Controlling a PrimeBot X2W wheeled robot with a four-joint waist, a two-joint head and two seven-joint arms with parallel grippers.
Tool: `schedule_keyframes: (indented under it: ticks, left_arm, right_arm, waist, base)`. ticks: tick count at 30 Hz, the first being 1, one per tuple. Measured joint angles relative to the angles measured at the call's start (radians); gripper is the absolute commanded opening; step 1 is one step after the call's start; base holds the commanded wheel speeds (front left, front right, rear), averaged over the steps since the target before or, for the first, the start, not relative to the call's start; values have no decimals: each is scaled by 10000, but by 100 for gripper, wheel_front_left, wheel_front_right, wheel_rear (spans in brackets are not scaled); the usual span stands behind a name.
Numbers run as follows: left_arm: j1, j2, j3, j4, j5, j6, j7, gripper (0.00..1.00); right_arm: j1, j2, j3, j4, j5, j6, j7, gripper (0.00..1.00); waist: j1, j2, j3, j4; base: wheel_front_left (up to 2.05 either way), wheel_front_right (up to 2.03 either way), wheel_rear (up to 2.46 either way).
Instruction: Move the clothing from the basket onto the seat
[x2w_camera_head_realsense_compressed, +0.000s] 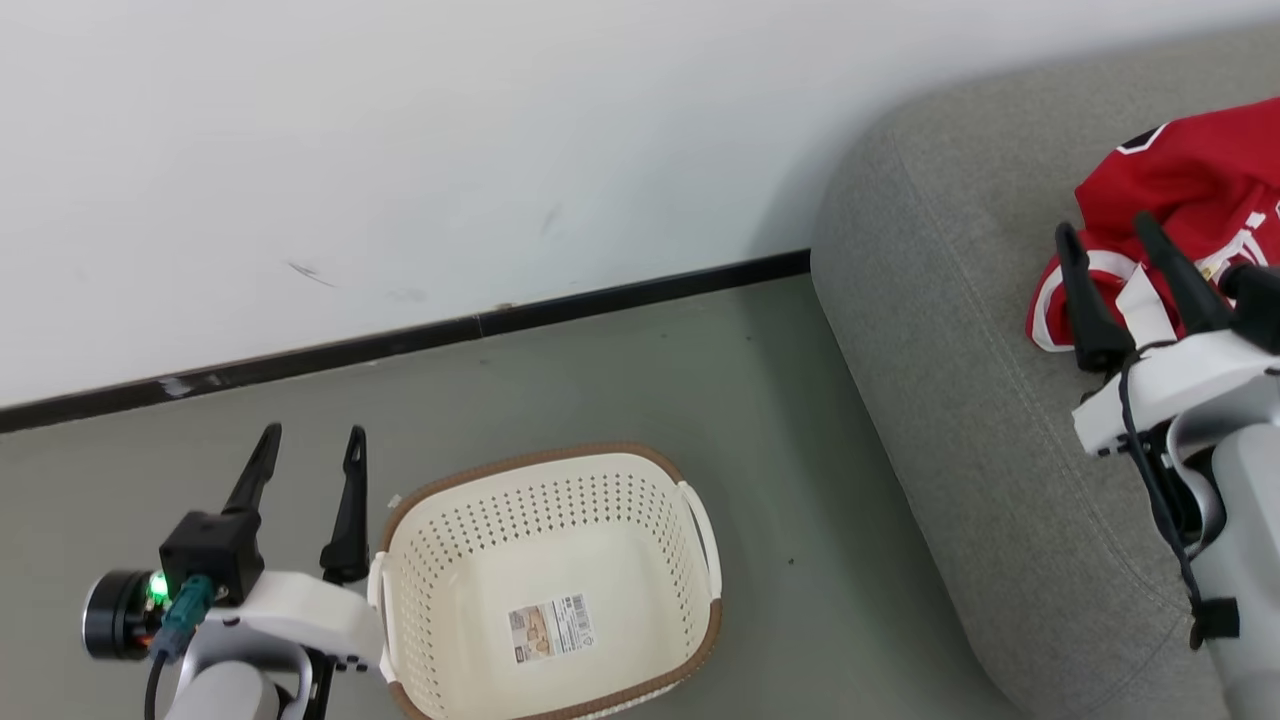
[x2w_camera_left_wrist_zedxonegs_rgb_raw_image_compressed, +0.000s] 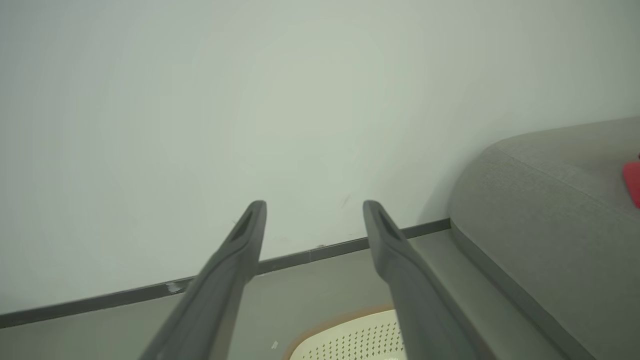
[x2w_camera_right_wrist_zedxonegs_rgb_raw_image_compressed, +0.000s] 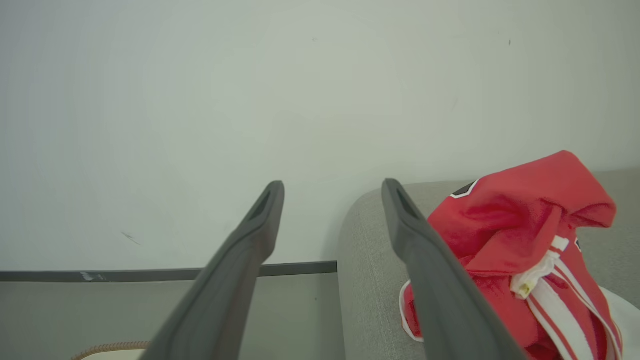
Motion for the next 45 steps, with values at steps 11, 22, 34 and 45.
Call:
schedule_keyframes:
  ticks: [11, 22, 34, 45]
  left_arm:
    - [1236, -71, 412, -134, 61, 573, -2, 100]
    - [2301, -228, 619, -318, 316, 894, -10, 100]
    - [2970, -295, 568, -359, 359, 955, -10, 100]
    - [3102, -217, 449, -293, 397, 872, -10, 100]
  right_arm:
    - [1732, 520, -410, -924, -303, 0, -6, 100]
    - [3471, 1112, -449, -1904, -1290, 0, -13, 100]
    - [4968, 1733, -941, -2708, -1664, 0, -13, 100]
    - [5824, 1912, -988, -3143, -1818, 0, -13, 100]
  waist:
    - [0, 0, -863, 395]
    - [0, 0, -1619, 705]
    - [0, 0, -2065, 962]
    - [-1, 0, -2262, 1228]
  base:
    - [0, 0, 0]
    - [0, 0, 0]
    - [0, 0, 0]
    - [0, 0, 0]
